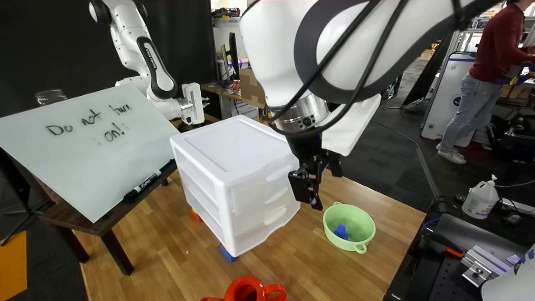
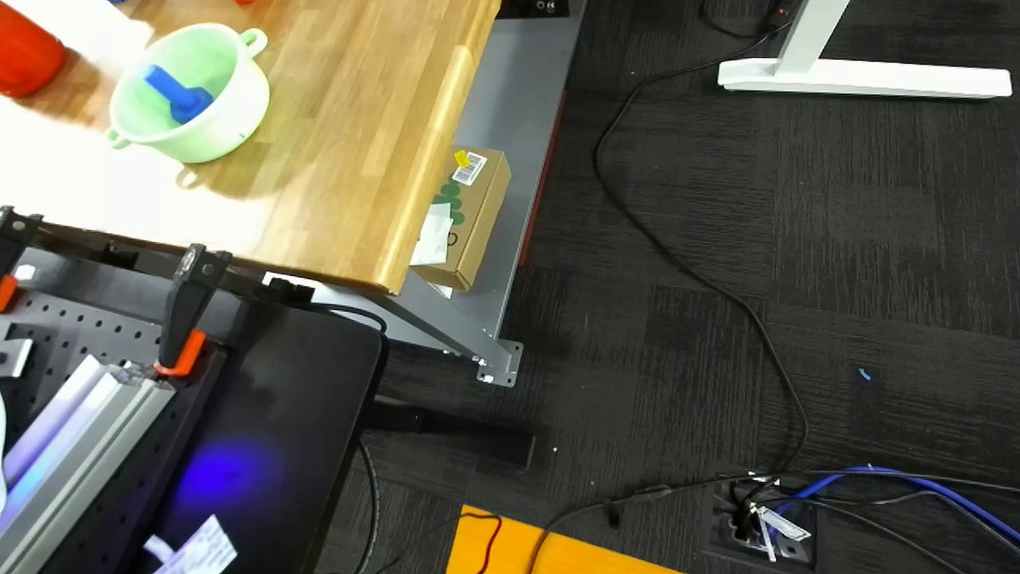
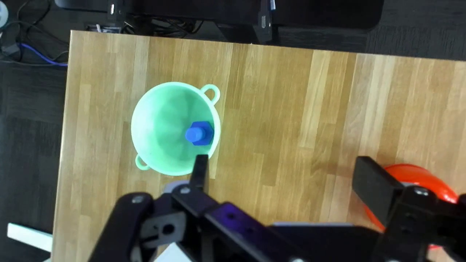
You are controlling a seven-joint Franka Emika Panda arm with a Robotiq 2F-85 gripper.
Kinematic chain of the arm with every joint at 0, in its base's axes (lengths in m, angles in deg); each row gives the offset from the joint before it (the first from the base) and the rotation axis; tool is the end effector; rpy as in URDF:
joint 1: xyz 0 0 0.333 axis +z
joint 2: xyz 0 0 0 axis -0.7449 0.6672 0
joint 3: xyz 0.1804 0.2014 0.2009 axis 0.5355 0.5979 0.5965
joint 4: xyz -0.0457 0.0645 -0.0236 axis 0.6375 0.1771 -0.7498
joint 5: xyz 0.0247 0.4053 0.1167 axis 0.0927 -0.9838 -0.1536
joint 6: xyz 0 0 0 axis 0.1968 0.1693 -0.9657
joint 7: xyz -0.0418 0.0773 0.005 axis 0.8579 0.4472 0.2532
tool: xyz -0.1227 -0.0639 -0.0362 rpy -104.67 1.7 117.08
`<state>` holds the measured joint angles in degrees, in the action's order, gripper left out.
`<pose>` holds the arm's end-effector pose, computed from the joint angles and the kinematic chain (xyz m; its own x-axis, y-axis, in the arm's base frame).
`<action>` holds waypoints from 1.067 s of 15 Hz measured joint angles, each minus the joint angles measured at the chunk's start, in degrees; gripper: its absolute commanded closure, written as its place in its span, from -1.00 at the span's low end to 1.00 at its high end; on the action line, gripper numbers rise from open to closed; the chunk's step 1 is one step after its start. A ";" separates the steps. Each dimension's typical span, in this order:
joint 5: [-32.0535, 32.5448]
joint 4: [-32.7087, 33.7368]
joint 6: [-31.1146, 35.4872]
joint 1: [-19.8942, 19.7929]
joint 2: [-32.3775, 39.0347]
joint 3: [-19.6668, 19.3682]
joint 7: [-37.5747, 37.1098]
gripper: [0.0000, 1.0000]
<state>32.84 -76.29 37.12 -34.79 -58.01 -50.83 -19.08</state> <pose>0.4182 0.2469 0.3563 0.9570 0.1193 -0.2644 0.1798 -0.9593 0.2178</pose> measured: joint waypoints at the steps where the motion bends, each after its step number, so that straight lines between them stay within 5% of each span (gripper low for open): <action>1: 0.18 -0.76 0.00 1.13 -0.51 0.44 1.44 -1.00; 7: 0.25 -8.49 1.44 5.13 -6.46 1.78 10.58 -1.00; 16: 0.23 -10.36 2.43 5.06 -8.27 1.09 11.66 -1.00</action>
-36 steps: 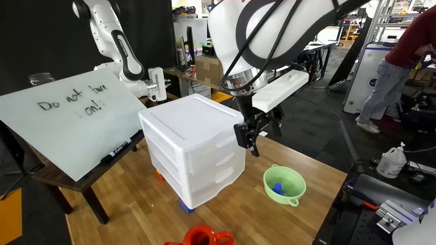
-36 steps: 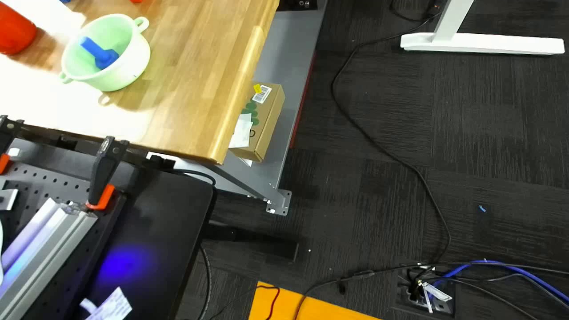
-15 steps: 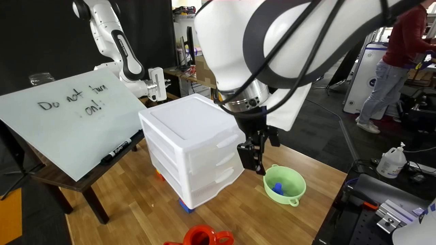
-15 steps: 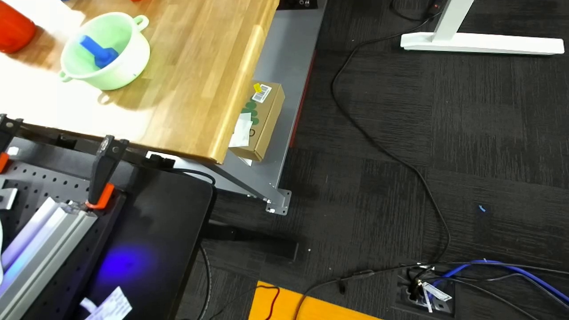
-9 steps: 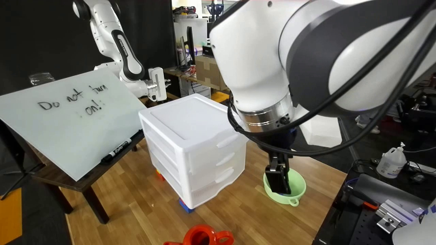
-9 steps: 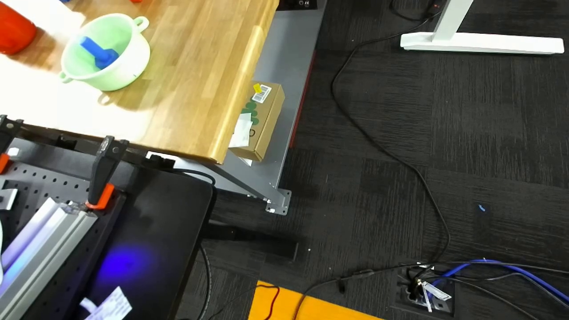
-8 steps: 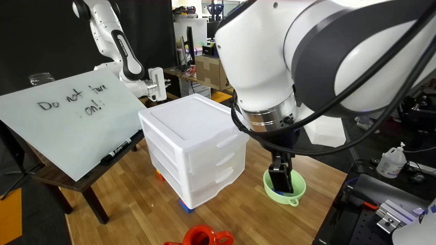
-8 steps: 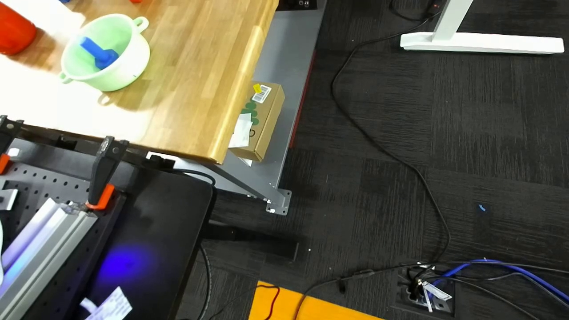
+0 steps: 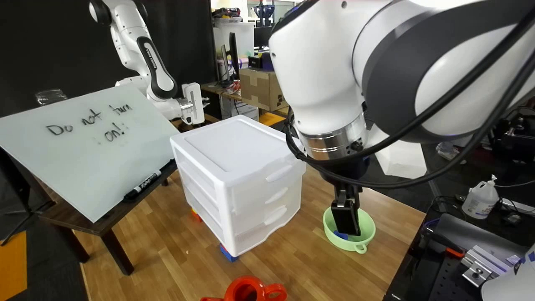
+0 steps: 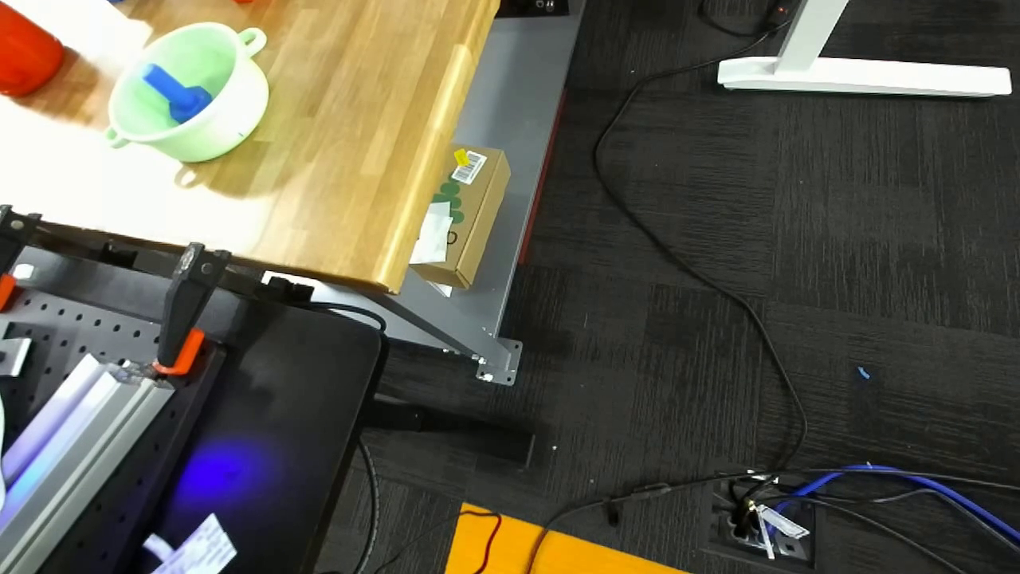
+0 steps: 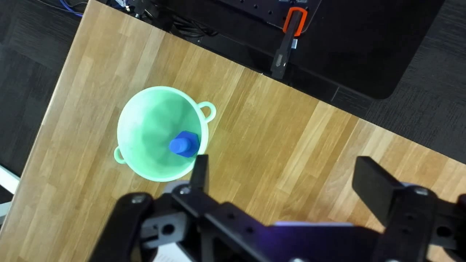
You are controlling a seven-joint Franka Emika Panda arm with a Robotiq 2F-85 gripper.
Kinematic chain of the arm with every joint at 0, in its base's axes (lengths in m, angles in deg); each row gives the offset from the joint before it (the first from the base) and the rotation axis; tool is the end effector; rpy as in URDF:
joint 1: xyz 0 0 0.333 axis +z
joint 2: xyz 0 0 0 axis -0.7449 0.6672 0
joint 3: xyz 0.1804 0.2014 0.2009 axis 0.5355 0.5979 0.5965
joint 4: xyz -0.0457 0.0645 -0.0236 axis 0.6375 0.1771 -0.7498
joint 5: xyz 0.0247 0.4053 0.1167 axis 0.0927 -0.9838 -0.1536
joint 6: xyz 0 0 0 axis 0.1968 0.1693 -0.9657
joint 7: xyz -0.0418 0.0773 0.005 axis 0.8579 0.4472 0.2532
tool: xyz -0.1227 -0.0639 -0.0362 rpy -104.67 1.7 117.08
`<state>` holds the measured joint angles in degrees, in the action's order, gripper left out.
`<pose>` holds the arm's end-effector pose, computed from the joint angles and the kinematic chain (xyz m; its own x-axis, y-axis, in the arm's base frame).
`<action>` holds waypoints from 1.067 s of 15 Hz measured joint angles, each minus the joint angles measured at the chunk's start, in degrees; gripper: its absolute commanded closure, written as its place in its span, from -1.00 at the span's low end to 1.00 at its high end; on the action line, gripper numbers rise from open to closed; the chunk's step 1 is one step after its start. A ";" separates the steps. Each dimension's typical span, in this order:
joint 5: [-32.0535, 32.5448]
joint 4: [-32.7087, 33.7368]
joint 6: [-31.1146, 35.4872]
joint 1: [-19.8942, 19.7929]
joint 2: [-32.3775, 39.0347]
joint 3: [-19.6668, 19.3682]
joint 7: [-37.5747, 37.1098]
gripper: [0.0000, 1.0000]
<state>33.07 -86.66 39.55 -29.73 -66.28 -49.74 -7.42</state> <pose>0.3478 0.2545 0.3437 0.8717 0.3913 -0.2950 0.4584 -0.8638 0.2090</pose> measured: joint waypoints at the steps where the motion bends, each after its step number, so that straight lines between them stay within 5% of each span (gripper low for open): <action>1: 0.01 0.14 0.07 0.00 0.20 0.00 0.56 -1.00; 11: 3.87 8.69 6.95 3.56 8.56 2.67 20.57 -1.00; 16: 3.99 8.73 7.01 3.71 8.77 2.56 20.47 -1.00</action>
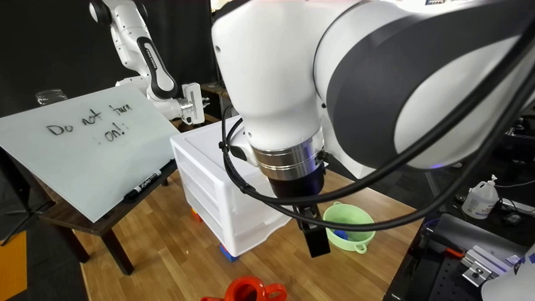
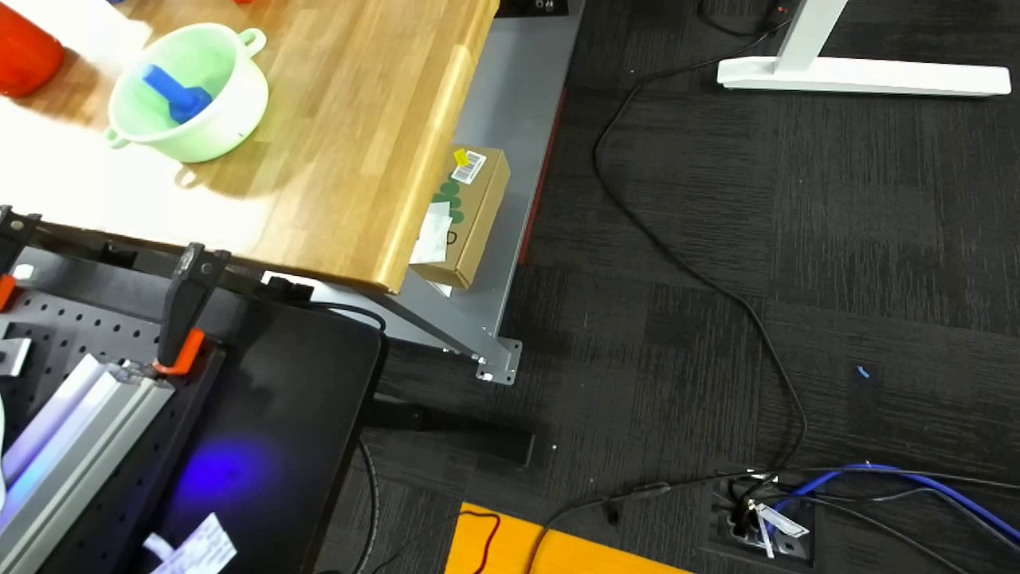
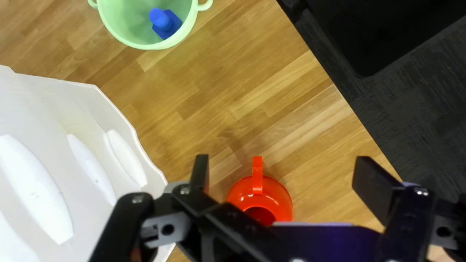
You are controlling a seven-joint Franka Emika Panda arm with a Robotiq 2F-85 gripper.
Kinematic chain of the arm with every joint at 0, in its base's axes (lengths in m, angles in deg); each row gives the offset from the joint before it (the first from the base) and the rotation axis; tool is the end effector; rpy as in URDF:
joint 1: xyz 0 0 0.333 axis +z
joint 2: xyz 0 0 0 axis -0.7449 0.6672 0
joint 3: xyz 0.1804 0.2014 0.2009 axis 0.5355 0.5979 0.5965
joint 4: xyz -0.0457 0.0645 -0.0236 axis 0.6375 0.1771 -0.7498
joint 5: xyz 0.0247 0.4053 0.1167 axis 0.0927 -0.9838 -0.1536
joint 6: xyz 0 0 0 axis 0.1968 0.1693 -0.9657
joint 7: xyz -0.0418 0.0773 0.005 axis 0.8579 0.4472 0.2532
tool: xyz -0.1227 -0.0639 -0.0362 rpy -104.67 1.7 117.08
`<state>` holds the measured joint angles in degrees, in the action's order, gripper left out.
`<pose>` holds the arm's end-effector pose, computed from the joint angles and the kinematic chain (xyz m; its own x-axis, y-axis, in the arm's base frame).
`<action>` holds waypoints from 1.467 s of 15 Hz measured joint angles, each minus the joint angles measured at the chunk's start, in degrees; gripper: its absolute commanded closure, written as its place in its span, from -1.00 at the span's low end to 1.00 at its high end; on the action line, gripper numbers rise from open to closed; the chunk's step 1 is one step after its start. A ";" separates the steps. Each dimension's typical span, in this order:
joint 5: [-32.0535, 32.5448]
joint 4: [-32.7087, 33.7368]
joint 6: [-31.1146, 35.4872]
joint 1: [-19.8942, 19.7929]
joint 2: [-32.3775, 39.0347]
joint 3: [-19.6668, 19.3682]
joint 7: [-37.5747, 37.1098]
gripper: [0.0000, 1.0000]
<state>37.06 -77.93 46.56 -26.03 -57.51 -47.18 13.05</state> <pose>0.3721 0.3394 0.3473 0.5561 0.7981 -0.2317 0.8305 -0.5442 0.1189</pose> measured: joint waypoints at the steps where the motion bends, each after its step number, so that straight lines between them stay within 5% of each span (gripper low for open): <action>1: 0.00 0.00 0.00 0.01 0.00 0.00 0.00 -1.00; 16: 0.01 0.31 0.01 0.01 -0.34 -0.01 0.00 -1.00; 22: -0.52 -3.11 -0.25 1.11 -9.41 0.25 1.90 -1.00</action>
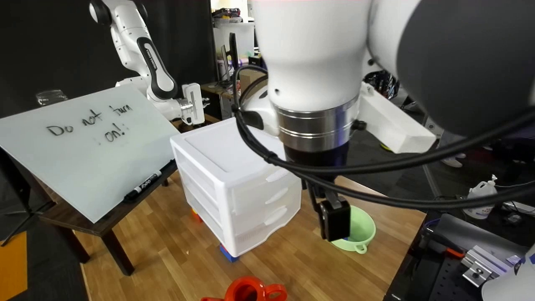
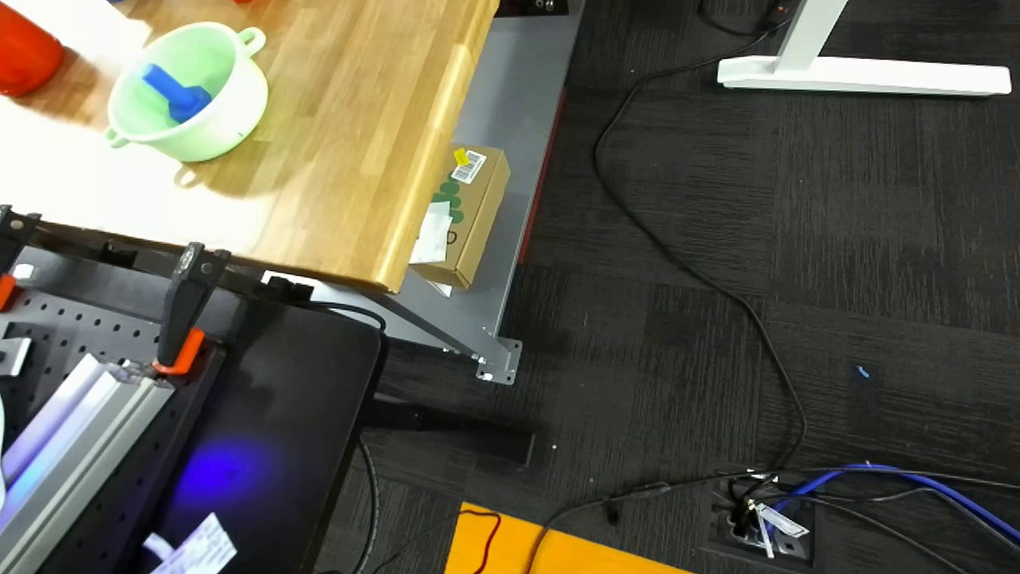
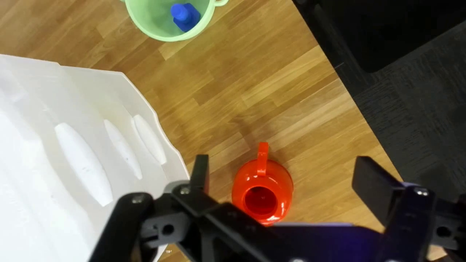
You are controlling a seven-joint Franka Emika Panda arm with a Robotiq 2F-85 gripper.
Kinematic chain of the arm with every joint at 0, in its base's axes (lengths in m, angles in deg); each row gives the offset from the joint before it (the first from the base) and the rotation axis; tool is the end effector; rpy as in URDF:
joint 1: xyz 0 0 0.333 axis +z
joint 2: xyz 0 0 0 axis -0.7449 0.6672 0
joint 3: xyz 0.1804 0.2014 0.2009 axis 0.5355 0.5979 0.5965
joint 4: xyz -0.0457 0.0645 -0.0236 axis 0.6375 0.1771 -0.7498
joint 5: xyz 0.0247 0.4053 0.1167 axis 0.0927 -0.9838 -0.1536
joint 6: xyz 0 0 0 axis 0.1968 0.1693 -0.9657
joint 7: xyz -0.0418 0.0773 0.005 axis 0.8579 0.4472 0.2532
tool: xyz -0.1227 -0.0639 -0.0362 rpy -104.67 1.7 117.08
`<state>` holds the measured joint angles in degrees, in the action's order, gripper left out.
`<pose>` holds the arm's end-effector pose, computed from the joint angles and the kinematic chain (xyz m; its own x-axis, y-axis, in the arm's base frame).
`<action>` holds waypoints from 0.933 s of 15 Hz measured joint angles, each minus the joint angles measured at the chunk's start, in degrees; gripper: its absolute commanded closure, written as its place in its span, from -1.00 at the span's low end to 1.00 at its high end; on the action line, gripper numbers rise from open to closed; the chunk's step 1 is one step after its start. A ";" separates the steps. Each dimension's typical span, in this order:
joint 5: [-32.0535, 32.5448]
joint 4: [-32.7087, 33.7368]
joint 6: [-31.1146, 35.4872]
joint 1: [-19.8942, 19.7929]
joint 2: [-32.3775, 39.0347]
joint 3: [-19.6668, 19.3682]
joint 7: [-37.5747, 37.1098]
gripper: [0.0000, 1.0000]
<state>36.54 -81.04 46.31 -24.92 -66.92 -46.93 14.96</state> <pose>0.3462 0.3328 0.3977 0.5365 0.8291 -0.1571 0.8406 -0.5087 0.1860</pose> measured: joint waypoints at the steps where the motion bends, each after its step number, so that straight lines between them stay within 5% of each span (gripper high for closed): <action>1: -0.29 -1.75 0.05 0.58 -2.29 0.01 0.17 -1.00; 8: -4.95 -18.94 5.12 5.91 -19.53 -0.05 -0.18 -1.00; 14: -4.93 -18.31 5.10 5.84 -18.60 -0.23 -0.18 -1.00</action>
<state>31.61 -99.35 51.40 -19.07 -85.52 -47.17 14.78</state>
